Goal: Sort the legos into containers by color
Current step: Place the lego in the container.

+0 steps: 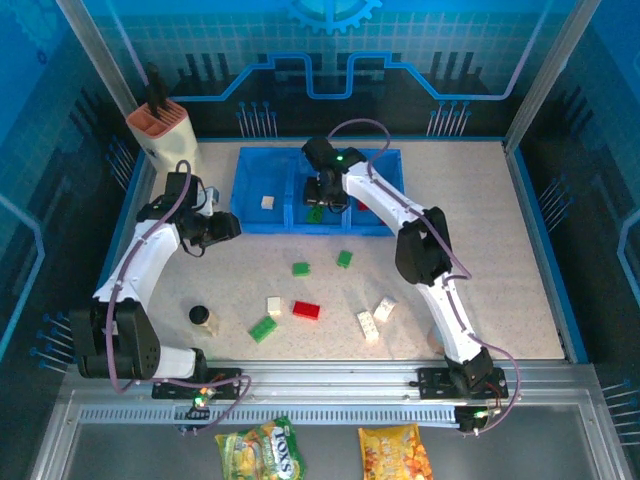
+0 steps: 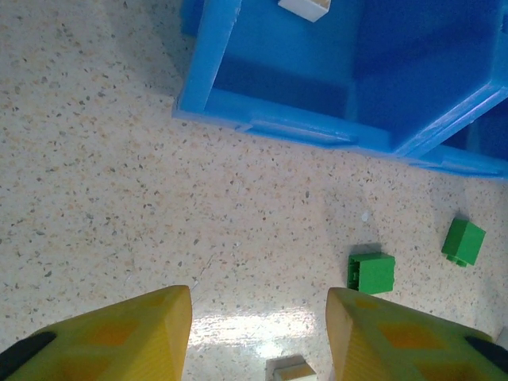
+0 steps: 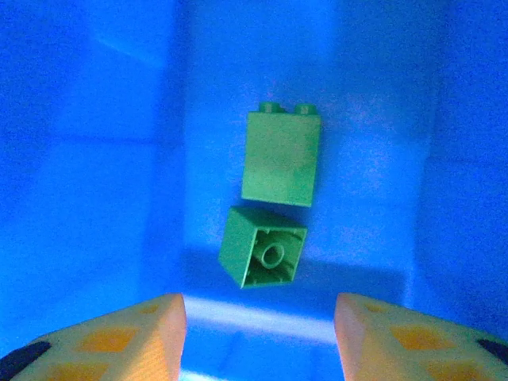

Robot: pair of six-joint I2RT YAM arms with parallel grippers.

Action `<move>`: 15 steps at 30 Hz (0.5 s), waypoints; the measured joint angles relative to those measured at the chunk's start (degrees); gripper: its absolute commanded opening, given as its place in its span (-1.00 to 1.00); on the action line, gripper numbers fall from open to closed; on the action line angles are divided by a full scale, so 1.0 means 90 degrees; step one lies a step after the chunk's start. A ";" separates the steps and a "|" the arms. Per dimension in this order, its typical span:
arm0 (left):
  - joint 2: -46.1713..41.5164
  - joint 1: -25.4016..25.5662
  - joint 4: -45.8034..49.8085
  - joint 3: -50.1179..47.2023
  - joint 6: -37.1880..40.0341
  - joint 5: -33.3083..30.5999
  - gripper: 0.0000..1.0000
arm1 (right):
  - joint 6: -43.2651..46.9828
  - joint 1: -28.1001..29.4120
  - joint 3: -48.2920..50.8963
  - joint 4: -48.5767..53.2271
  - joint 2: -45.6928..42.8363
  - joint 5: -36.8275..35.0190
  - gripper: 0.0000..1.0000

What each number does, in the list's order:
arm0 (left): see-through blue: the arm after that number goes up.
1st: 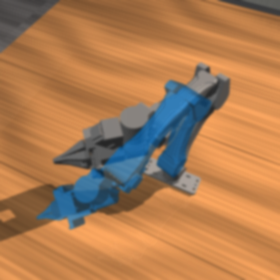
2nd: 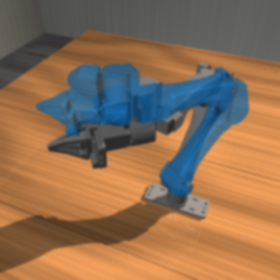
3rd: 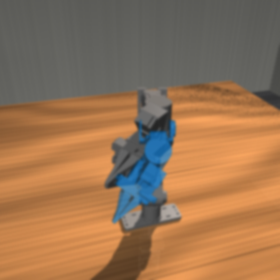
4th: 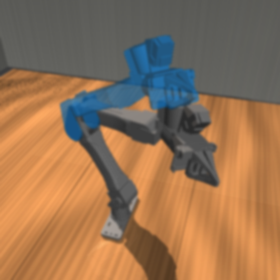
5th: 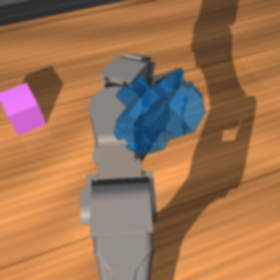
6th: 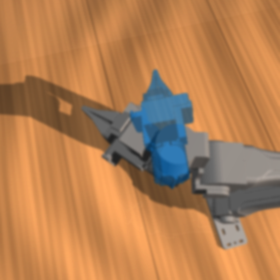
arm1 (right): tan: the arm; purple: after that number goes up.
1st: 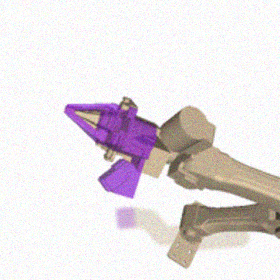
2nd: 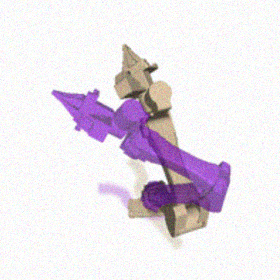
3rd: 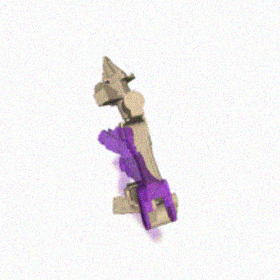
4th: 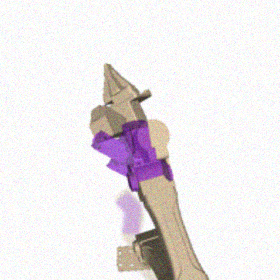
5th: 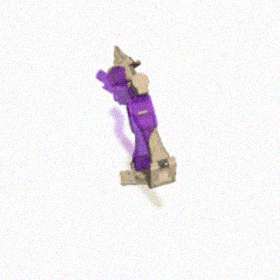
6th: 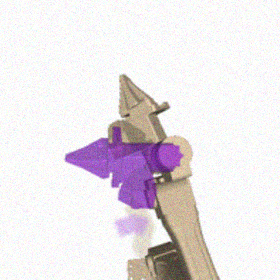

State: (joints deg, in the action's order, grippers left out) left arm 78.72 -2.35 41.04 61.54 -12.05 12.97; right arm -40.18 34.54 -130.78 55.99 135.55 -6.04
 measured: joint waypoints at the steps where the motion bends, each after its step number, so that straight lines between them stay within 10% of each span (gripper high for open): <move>1: 0.0007 0.0022 0.0036 0.0000 0.0000 -0.0002 -0.02 | 0.0024 0.0000 0.0107 -0.0007 -0.0194 -0.0012 0.06; 15: -0.0005 0.1506 0.0760 0.0189 -0.0583 -0.0289 0.03 | 0.0185 0.0000 0.2164 -0.0374 -0.2113 -0.0143 0.05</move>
State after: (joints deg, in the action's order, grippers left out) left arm 78.67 11.20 47.88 63.24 -17.30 10.37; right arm -38.52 34.54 -111.31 52.62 116.53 -7.33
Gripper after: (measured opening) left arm 0.508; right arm 0.529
